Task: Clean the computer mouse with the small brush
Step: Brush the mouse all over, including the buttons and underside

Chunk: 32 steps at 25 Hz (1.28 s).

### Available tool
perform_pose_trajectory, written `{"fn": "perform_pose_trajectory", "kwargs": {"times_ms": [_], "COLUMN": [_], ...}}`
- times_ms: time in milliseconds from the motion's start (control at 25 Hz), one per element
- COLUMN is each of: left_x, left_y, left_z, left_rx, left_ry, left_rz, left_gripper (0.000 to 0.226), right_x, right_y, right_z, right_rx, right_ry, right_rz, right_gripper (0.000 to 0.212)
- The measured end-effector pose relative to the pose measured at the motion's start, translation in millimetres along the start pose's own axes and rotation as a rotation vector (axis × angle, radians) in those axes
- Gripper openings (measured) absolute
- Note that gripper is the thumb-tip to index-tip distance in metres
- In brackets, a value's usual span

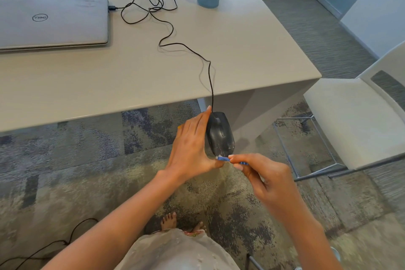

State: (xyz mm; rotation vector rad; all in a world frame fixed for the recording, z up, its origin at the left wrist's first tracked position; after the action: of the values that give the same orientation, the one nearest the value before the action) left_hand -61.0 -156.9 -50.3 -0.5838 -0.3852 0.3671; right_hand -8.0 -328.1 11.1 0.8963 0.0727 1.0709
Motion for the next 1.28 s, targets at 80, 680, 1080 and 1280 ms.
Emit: {"fn": "perform_pose_trajectory", "kwargs": {"times_ms": [80,680,1080,1280], "left_x": [0,-3,-5,-4], "left_y": [1,2,3,-3], "left_z": [1,-2,-1,-3], "left_rx": [0.01,0.015,-0.01,-0.012], "left_ry": [0.006,-0.004,0.0,0.007], "left_rz": [0.007,-0.017,-0.013,-0.015], "left_gripper": [0.131,0.125,0.125,0.124], "right_x": [-2,1,-8,-6], "right_y": [2,-16,-34,-16], "right_z": [5,26,23,-4], "right_rx": [0.008,0.132,0.256,0.259], "right_ry": [-0.045,-0.215,-0.478,-0.351], "right_rz": [-0.018,-0.263,-0.388,-0.316], "right_gripper": [0.025,0.011,0.017,0.013]}}
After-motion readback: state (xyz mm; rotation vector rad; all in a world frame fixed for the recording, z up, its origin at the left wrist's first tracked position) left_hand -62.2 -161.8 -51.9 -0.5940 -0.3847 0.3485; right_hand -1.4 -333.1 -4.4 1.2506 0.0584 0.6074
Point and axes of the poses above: each hand's wrist, its own x-axis towards the middle knuckle, its own z-axis out of the back of the hand, y = z × x, the point moved 6 cm from there along x, towards the middle knuckle, and after that the axes turned 2 degrees about -y, right-handed, at the moved point
